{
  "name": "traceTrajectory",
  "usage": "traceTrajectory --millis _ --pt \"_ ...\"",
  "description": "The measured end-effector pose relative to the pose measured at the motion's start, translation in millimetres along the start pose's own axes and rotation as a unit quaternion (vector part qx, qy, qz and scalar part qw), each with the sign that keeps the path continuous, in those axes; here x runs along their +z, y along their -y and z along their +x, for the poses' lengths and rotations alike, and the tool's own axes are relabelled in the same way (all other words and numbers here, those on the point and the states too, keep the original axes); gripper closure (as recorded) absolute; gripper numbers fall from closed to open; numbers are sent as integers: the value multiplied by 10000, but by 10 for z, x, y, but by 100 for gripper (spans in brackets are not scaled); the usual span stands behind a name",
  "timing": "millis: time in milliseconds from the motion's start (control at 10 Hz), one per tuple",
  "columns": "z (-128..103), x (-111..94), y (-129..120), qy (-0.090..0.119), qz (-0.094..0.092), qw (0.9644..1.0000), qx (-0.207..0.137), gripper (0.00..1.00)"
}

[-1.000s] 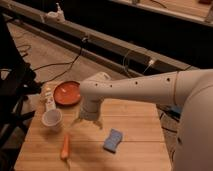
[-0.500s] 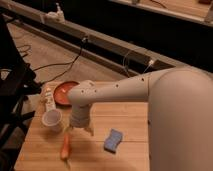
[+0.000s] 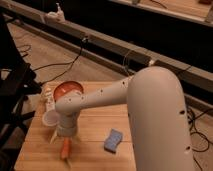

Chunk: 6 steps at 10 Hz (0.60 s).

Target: Place the pepper on the white sponge

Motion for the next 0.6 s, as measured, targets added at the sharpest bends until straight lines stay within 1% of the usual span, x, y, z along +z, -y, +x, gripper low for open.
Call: traceTrajectory --millis 200,300,500,600 --pt "-32 200 29 205 23 9998 69 20" --pt "-46 307 38 334 40 9993 150 24" --pt "-46 404 50 453 66 9987 227 38" --pt "-39 453 42 526 62 9982 277 51"
